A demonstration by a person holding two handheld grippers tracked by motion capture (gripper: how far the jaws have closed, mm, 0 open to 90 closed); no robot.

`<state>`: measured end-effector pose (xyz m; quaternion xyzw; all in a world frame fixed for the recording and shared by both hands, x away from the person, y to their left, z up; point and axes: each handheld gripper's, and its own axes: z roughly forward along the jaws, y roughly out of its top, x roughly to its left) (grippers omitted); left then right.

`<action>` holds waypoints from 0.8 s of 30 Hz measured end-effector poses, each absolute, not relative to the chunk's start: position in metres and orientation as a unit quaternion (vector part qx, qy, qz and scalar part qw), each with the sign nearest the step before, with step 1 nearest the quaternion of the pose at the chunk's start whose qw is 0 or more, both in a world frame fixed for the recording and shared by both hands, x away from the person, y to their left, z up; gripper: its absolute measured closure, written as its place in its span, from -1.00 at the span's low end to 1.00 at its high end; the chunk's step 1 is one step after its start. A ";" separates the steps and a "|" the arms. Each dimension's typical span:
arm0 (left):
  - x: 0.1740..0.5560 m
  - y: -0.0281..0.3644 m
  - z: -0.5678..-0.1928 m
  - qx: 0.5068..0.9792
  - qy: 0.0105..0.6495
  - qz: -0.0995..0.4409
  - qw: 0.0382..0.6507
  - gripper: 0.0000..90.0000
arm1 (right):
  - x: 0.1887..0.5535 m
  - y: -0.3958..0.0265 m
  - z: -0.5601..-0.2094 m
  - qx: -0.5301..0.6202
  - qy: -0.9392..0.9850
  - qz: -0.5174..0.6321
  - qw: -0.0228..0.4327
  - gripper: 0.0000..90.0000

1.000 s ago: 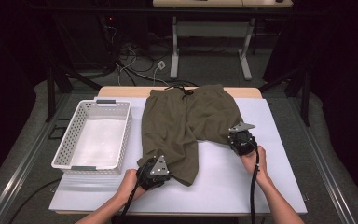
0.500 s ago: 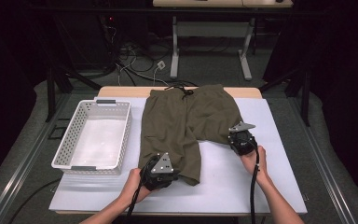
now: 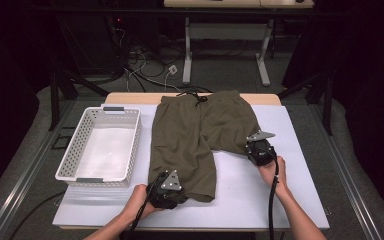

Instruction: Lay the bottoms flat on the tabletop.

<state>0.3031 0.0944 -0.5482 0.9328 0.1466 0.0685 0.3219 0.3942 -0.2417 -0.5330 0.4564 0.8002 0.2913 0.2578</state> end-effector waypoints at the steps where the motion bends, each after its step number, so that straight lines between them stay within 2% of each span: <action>1: 0.303 0.095 -0.549 0.933 0.143 0.064 0.325 0.74 | 0.394 -0.242 -0.533 0.456 0.801 0.291 0.257 0.99; 2: 0.302 0.097 -0.548 0.933 0.146 0.067 0.321 0.87 | 0.393 -0.241 -0.532 0.455 0.802 0.289 0.258 0.99; 4: 0.301 0.100 -0.547 0.935 0.144 0.070 0.316 0.96 | 0.391 -0.242 -0.529 0.454 0.802 0.289 0.259 0.99; 11: 0.294 0.125 -0.540 0.930 0.174 0.098 0.310 0.97 | 0.383 -0.256 -0.516 0.462 0.790 0.302 0.266 0.99; 16: 0.293 0.134 -0.542 0.931 0.183 0.093 0.303 0.95 | 0.390 -0.259 -0.536 0.475 0.810 0.258 0.230 0.98; 17: 0.293 0.134 -0.541 0.931 0.184 0.094 0.302 0.89 | 0.391 -0.259 -0.538 0.477 0.811 0.254 0.226 0.97; 19: 0.295 0.132 -0.539 0.929 0.187 0.097 0.304 0.65 | 0.392 -0.260 -0.536 0.478 0.807 0.262 0.228 0.86; 22: 0.297 0.128 -0.535 0.922 0.196 0.095 0.319 0.18 | 0.391 -0.263 -0.526 0.477 0.795 0.288 0.240 0.60; 24: 0.299 0.124 -0.533 0.917 0.199 0.083 0.335 -0.03 | 0.392 -0.266 -0.521 0.482 0.781 0.305 0.254 0.38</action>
